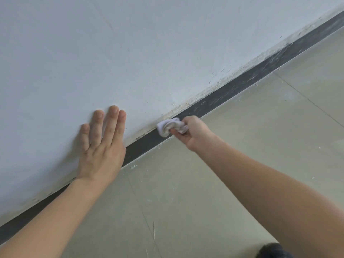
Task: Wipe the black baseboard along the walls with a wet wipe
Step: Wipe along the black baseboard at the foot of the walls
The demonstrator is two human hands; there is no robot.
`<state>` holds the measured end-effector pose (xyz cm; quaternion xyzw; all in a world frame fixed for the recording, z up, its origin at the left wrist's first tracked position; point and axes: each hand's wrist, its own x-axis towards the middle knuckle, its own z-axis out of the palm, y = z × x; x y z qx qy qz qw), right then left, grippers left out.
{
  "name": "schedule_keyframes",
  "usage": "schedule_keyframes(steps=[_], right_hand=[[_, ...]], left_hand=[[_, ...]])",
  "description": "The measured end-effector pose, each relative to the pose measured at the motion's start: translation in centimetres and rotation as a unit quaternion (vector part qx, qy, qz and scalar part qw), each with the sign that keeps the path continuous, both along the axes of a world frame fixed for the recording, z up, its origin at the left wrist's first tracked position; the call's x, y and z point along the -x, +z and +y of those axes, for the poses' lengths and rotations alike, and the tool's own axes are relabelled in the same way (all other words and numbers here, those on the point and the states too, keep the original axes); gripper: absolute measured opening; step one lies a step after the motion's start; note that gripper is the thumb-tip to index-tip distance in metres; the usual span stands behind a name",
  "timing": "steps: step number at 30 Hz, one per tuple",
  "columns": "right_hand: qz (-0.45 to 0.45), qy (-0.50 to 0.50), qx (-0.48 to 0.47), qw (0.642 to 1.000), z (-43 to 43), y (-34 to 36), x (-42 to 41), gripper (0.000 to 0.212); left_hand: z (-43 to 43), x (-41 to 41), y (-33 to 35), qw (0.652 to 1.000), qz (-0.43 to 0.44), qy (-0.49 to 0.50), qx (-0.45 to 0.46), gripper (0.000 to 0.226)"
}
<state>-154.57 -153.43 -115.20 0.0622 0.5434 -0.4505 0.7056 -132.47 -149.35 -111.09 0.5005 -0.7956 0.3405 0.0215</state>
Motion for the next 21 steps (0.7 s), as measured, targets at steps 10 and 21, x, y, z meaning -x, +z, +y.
schedule_keyframes(steps=[10, 21], right_hand=[[0.046, -0.024, -0.048, 0.998, 2.0, -1.1, 0.7, 0.021], [-0.035, 0.166, 0.003, 0.985, 3.8, -2.5, -11.1, 0.017]], left_hand=[[-0.3, -0.9, -0.2, 0.999, -0.007, 0.021, -0.049, 0.116], [-0.1, -1.5, 0.5, 0.997, -0.073, 0.001, 0.006, 0.093]])
